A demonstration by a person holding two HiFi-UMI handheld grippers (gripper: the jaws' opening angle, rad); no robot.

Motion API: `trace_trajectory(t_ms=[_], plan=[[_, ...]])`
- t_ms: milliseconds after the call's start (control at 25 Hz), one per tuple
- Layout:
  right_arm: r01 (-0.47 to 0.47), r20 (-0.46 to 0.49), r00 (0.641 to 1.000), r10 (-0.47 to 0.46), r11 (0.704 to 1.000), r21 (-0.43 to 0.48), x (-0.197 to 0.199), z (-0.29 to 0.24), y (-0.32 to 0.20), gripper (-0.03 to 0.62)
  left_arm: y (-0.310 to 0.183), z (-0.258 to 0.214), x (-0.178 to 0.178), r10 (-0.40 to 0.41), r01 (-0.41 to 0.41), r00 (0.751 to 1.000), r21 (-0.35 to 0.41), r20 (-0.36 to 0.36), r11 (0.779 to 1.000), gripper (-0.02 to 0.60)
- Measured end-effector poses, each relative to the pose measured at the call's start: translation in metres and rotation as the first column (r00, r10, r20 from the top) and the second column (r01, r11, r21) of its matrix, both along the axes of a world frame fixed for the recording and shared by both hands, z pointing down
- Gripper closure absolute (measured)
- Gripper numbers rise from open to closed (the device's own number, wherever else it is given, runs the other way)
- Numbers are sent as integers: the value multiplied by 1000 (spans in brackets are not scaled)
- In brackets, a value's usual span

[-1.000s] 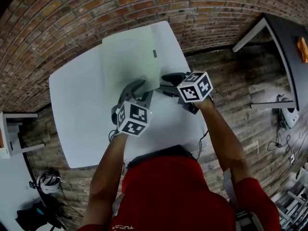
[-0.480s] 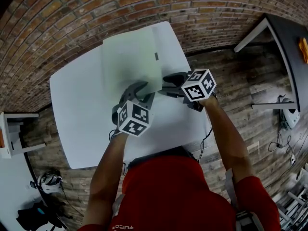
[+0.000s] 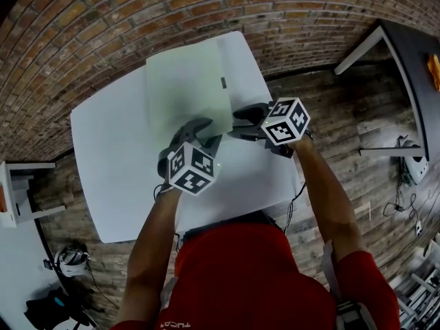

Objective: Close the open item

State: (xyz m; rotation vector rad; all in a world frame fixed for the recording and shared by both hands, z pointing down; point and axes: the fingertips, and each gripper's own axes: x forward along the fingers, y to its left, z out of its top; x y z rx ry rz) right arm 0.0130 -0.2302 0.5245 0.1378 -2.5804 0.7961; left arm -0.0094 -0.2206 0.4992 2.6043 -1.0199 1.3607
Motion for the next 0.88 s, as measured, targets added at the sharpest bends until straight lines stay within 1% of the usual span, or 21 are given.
trace_trajectory(t_ms=[240,360,560,680,760,880], plan=[[42,-28,999,-42,999,12,1,1,1,368,0,1,0,31,-31,999,-25,25,999,454],[30,-36,999,-29,999,23,7,0,-4,368,-1,1,0,35,-35,999,-25,25,999,454],[-77,-28,997,78,997,32,23,-6,-24,368,1,2,1,44,-44,999,-26,26,999,454],[-149,5,989,149,989,14,27,-13,-37,368,1,2,1,55,-54,998,-30,28,998,453],[-201,28,979,201,980,-6,27,-18,-46,368,1,2,2,62,-61,998,-33,28,998,451],[-300,27,953,301,954,-21,25,-22,-65,368,1,1,2,70,-69,997,-35,29,997,451]])
